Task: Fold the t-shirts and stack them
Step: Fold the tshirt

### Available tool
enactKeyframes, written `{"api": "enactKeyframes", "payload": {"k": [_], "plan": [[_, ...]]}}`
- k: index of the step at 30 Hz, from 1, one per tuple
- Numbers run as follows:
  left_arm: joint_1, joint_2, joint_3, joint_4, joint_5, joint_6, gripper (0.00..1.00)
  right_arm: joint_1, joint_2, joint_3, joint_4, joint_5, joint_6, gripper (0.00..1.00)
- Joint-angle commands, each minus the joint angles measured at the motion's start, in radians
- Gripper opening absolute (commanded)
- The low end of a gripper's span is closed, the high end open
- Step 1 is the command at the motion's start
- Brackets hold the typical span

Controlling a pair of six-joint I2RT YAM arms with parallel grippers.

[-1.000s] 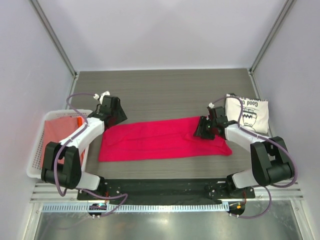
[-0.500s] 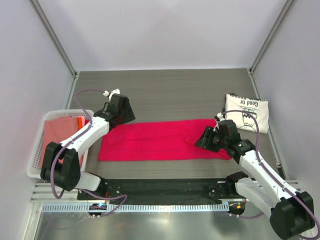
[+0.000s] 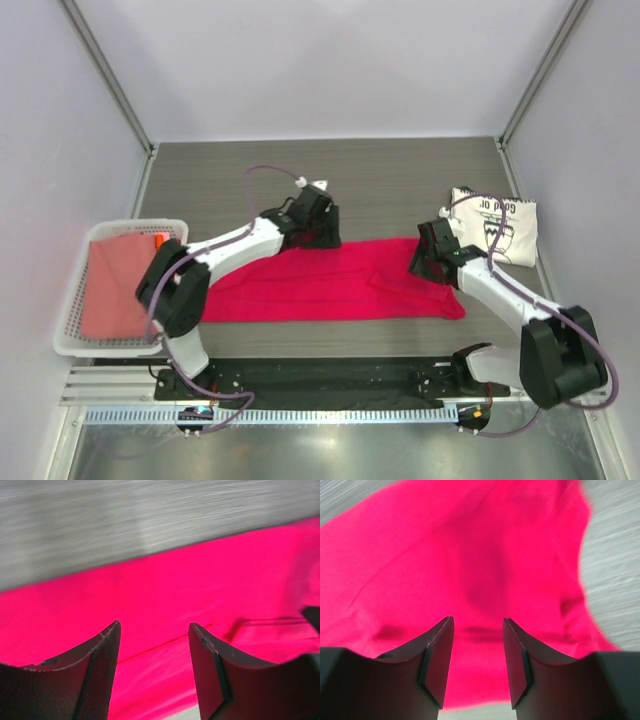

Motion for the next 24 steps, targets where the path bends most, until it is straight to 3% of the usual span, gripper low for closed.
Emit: {"api": "enactKeyframes", "payload": {"k": [1, 5, 14, 24], "plan": [[-0.041, 0.119, 0.155, 0.032, 0.119, 0.03, 0.58, -0.01, 0.097, 0.099, 0.07, 0.178, 0.0, 0.47], [-0.087, 0.297, 0.379, -0.006, 0.229, 0.032, 0.57, -0.013, 0.142, 0.123, 0.1, 0.145, -0.009, 0.43], [-0.153, 0.656, 0.788, -0.144, 0.381, -0.042, 0.53, -0.013, 0.014, -0.043, 0.128, 0.059, 0.015, 0.4], [-0.184, 0.853, 1.026, -0.343, 0.306, -0.027, 0.53, -0.011, 0.082, -0.103, 0.196, -0.126, 0.009, 0.4]]}}
